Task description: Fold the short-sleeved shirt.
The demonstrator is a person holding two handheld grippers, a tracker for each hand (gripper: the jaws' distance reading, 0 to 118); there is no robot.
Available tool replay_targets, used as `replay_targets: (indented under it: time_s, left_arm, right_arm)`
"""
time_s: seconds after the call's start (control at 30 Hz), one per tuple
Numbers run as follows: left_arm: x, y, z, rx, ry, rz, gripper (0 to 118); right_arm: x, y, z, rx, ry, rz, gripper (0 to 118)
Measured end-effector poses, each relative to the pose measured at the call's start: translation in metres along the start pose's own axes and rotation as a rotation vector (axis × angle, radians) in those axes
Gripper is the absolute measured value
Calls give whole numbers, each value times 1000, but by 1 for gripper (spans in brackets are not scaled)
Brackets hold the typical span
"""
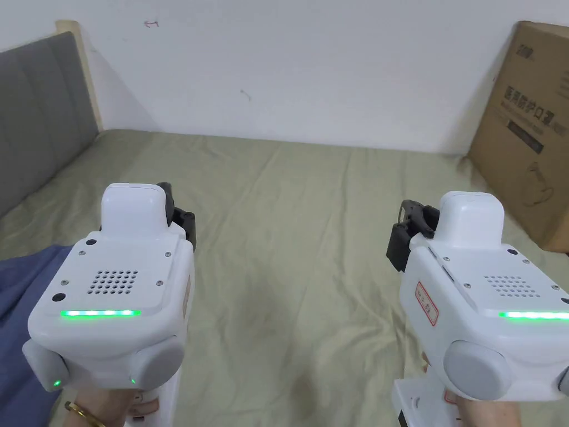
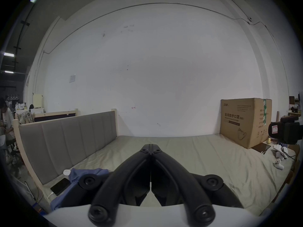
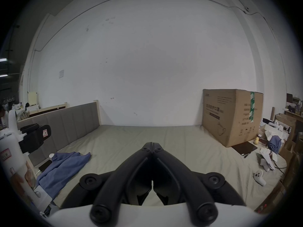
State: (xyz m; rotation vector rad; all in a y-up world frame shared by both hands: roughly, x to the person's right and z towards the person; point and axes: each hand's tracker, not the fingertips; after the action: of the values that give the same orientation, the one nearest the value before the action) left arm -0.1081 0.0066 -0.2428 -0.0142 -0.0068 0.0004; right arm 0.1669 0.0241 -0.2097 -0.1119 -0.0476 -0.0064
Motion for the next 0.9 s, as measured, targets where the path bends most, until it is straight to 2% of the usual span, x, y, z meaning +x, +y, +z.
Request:
replay_targets:
  time_s: [0.5, 0.7, 0.9]
  left_arm:
    - [-125, -5, 78, -18, 406, -7, 0]
    - [-154, -7, 108, -20, 501, 26, 0]
    - [-167, -11, 119, -35, 541, 27, 0]
  right_arm:
    - [-136, -2, -15, -3, 431, 56, 0]
    - [-174, -6, -9, -6, 547, 85, 0]
    - [-189, -8, -5, -8, 594, 92, 0]
